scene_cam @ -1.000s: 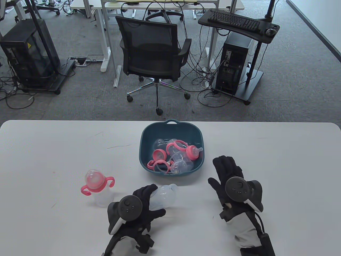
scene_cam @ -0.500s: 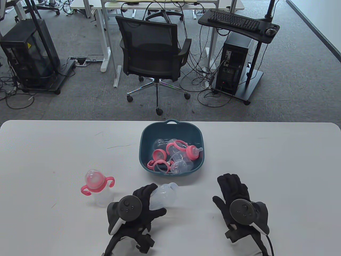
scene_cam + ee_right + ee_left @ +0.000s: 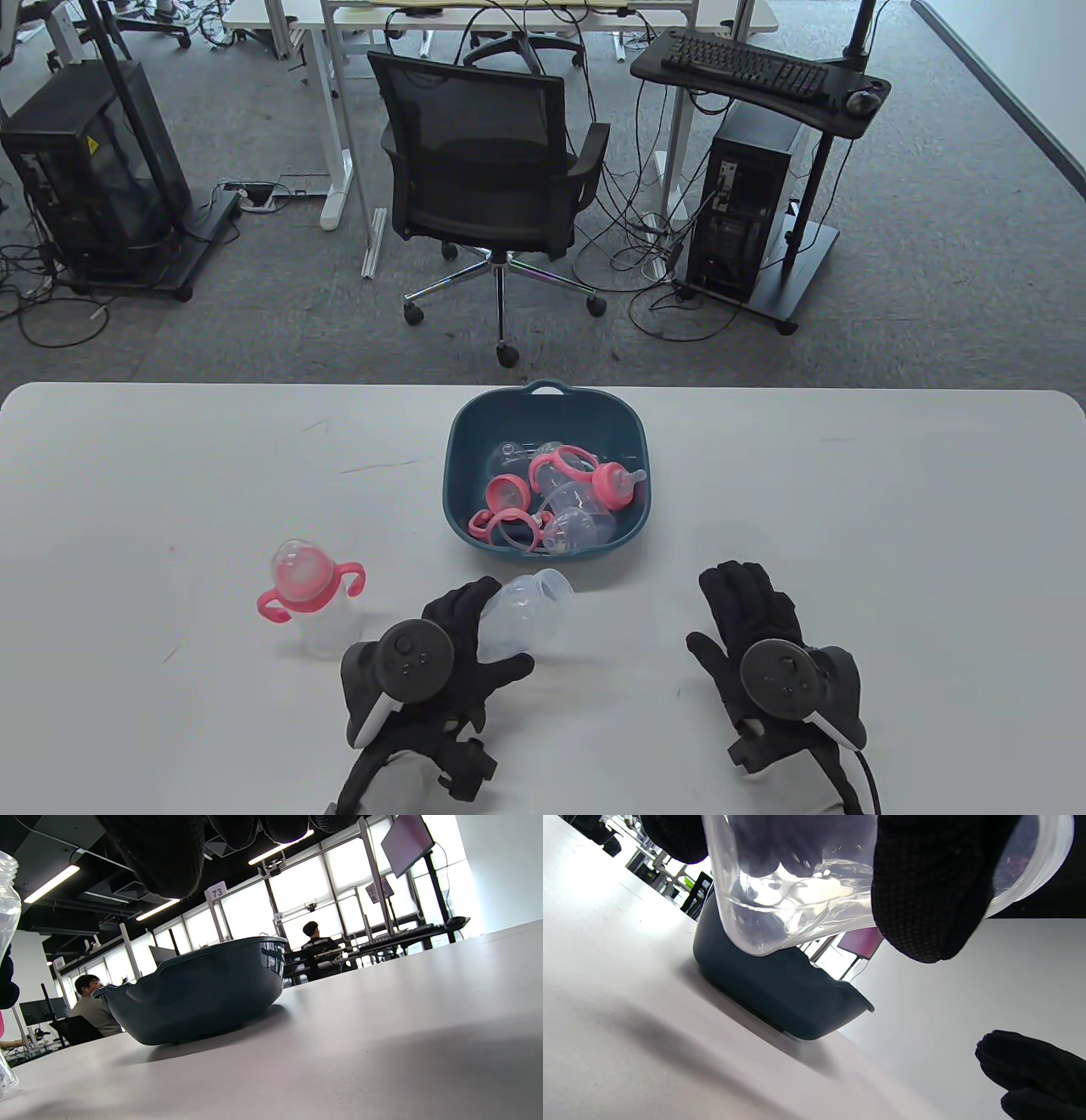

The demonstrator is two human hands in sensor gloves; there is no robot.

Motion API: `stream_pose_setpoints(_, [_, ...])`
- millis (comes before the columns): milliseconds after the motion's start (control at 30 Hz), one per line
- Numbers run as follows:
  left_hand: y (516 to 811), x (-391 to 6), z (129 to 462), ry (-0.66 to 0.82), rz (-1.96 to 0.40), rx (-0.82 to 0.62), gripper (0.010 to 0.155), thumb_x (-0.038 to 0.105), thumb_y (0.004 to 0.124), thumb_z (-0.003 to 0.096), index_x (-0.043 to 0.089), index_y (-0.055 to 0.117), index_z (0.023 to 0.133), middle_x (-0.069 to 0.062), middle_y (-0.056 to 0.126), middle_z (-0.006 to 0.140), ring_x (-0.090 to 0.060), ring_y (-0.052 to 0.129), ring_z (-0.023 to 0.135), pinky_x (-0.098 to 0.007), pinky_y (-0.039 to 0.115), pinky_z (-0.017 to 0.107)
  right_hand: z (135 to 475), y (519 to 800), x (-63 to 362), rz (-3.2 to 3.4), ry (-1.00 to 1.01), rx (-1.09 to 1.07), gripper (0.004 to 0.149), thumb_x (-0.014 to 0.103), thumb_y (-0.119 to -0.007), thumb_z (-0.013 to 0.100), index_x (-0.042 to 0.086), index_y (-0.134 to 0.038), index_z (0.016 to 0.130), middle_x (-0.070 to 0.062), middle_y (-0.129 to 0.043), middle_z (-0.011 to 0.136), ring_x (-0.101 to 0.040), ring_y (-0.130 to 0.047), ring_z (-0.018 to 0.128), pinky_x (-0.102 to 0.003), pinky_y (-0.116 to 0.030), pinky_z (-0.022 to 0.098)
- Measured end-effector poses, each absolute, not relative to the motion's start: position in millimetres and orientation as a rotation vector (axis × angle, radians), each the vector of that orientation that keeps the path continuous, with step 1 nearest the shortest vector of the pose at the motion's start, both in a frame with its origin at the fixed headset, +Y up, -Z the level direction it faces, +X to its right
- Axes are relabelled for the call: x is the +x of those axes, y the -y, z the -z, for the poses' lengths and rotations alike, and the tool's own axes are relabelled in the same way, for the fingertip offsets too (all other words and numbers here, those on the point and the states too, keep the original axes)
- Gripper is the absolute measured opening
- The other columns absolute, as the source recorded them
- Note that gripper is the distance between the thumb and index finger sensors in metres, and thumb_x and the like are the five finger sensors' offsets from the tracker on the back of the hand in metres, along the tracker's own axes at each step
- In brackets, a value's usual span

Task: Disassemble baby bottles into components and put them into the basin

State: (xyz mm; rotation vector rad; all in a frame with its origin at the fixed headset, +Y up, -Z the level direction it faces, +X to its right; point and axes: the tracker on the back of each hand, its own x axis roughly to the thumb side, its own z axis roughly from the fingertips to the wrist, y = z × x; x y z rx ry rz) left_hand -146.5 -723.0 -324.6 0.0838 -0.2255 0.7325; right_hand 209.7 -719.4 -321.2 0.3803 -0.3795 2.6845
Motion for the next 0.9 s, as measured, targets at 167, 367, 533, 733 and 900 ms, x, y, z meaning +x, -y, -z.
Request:
stream_pose_setpoints(167, [710.8,-141.3,330.4,0.176,-0.774,0.121,0.095,0.051,0.092,0.0404,0.031,0.029,0.109,-0.002,0.037,0.11,-0.032,0.054,0.105,-0.06,0.049,0.073,321.3,720.5,211.1,-2.64,0.361,0.383,0.07,0.036,-0.08,0.052,0.015,-0.047,0.11,-0.016,-0.042,0.116,-0.044,-0.039,0.106,-0.068,-0.041,0.069])
stream_pose_setpoints(367, [682.5,-129.7,355.4,0.095,-0.851,0.078,0.095,0.05,0.087,0.0445,0.031,0.02,0.109,-0.002,0.027,0.112,-0.033,0.048,0.107,-0.061,0.046,0.074,319.1,716.9,214.2,-2.617,0.387,0.381,0.07,0.036,-0.08,0.052,0.015,-0.046,0.11,-0.016,-0.042,0.116,-0.045,-0.038,0.106,-0.068,-0.041,0.068])
stream_pose_setpoints(533, [663.0,-123.3,382.3,-0.009,-0.893,-0.006,0.094,0.049,0.083,0.0475,0.031,0.015,0.109,-0.003,0.02,0.112,-0.033,0.044,0.108,-0.061,0.044,0.074,318.6,717.0,214.4,-2.615,0.383,0.383,0.07,0.036,-0.08,0.052,0.015,-0.046,0.11,-0.016,-0.042,0.116,-0.045,-0.039,0.105,-0.068,-0.041,0.068])
stream_pose_setpoints(733, [652.3,-124.1,419.4,-0.146,-0.845,-0.083,0.094,0.049,0.08,0.0491,0.029,0.01,0.108,-0.005,0.015,0.111,-0.034,0.044,0.108,-0.062,0.046,0.073,319.0,717.5,217.2,-2.596,0.378,0.373,0.07,0.036,-0.08,0.052,0.014,-0.047,0.11,-0.017,-0.042,0.116,-0.045,-0.039,0.105,-0.068,-0.041,0.068])
stream_pose_setpoints(900, [648.4,-126.8,444.1,-0.245,-0.761,-0.098,0.094,0.05,0.079,0.0494,0.028,0.009,0.109,-0.006,0.016,0.112,-0.034,0.045,0.108,-0.062,0.048,0.072,320.4,718.4,220.5,-2.582,0.367,0.358,0.07,0.036,-0.08,0.053,0.014,-0.047,0.11,-0.017,-0.042,0.116,-0.045,-0.039,0.105,-0.068,-0.04,0.068])
